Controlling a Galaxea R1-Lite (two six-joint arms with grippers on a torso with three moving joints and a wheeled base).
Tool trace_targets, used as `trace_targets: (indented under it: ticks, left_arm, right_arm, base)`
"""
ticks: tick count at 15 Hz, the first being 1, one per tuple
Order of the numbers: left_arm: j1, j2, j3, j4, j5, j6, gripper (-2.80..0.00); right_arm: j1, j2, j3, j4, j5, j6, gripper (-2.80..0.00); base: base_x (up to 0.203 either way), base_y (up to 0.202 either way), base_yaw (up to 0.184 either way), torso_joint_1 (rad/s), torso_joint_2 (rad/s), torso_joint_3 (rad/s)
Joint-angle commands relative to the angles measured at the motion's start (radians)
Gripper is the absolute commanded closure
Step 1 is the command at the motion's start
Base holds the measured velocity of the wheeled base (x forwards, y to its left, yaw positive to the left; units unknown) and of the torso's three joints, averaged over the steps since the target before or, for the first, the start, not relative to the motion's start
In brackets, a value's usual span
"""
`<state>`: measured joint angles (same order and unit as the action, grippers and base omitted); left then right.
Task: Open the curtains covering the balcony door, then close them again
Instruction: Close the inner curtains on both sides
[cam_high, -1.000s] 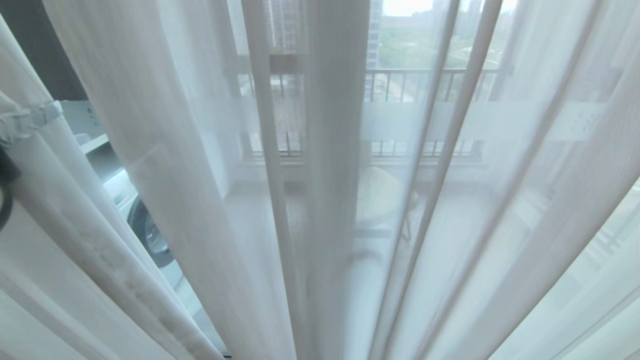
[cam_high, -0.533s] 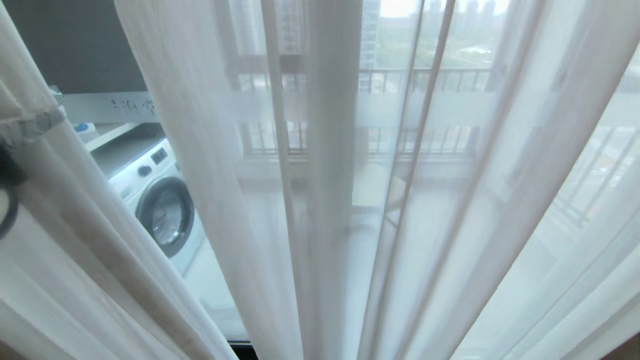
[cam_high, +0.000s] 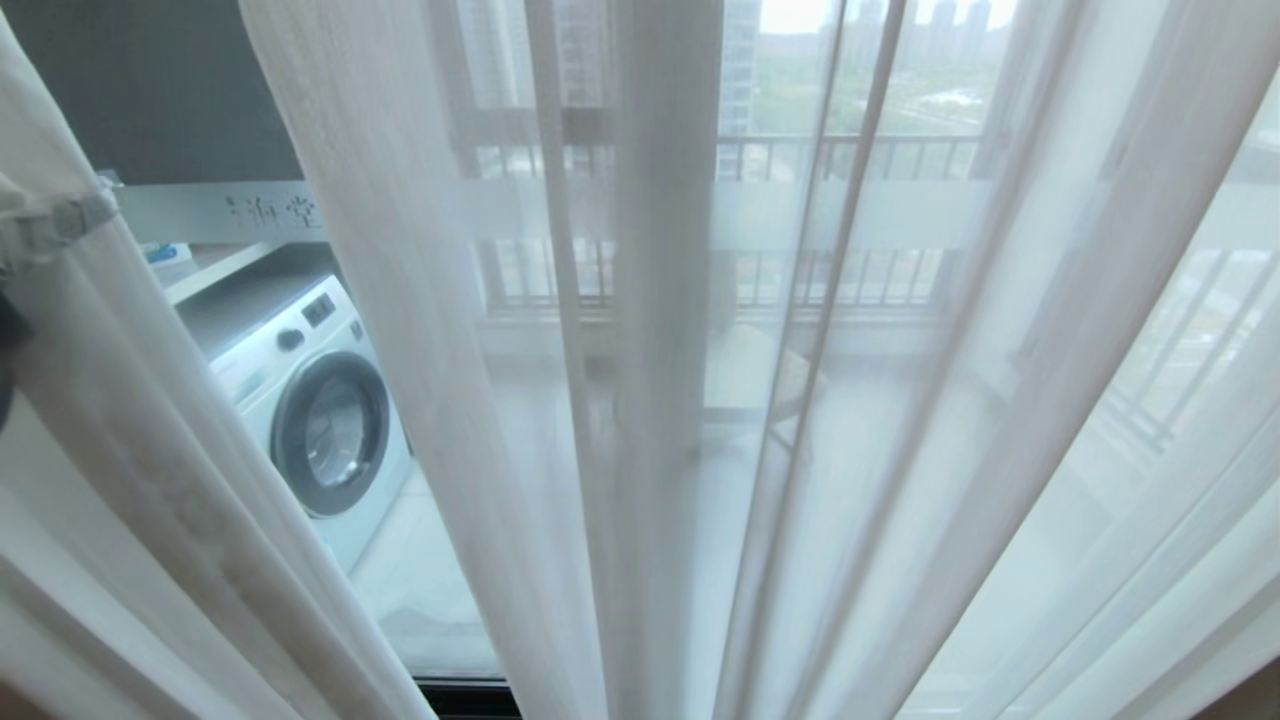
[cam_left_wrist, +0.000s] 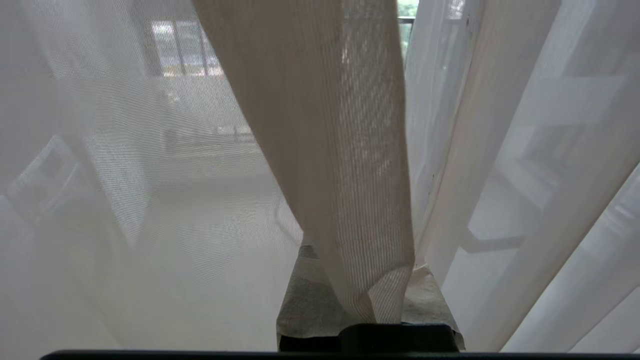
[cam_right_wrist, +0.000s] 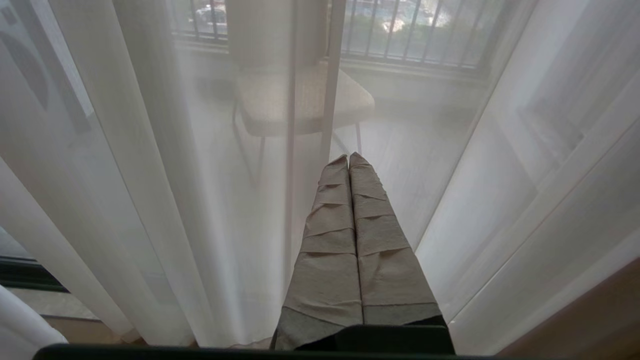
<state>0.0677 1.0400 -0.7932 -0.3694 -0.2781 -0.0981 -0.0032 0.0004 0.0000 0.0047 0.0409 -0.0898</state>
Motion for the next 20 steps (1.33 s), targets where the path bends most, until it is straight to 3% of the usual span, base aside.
trace_targets:
  ticks: [1, 5, 9, 13, 17, 20]
  left_arm:
    - [0.000, 0.002, -0.014, -0.003, -0.002, -0.007, 0.00]
    - [-0.034, 0.004, -0.092, 0.003, -0.003, -0.046, 0.00]
    - [-0.209, 0.035, -0.227, 0.008, 0.007, -0.112, 0.00]
    - [-0.396, 0.071, -0.323, 0.014, 0.011, -0.132, 0.00]
    - [-0.605, 0.105, -0.403, 0.092, 0.012, -0.134, 0.00]
    - [-0.717, 0.197, -0.463, 0.110, 0.013, -0.126, 0.00]
  right_arm:
    - [0.000, 0.000, 0.000, 0.000, 0.001, -0.001, 0.00]
    - [0.000, 0.000, 0.000, 0.000, 0.001, -0.001, 0.00]
    - [0.000, 0.000, 0.000, 0.000, 0.001, -0.001, 0.00]
    - [0.000, 0.000, 0.000, 0.000, 0.001, -0.001, 0.00]
    - [0.000, 0.000, 0.000, 0.000, 0.001, -0.001, 0.00]
    - [0.000, 0.000, 0.000, 0.000, 0.001, -0.001, 0.00]
  base:
    - [0.000, 0.000, 0.000, 0.000, 0.00, 0.000]
    - [0.000, 0.000, 0.000, 0.000, 0.00, 0.000]
    - [0.000, 0.000, 0.000, 0.000, 0.00, 0.000]
    - [0.000, 0.000, 0.000, 0.000, 0.00, 0.000]
    - [0.000, 0.000, 0.000, 0.000, 0.00, 0.000]
    - [0.000, 0.000, 0.000, 0.000, 0.00, 0.000]
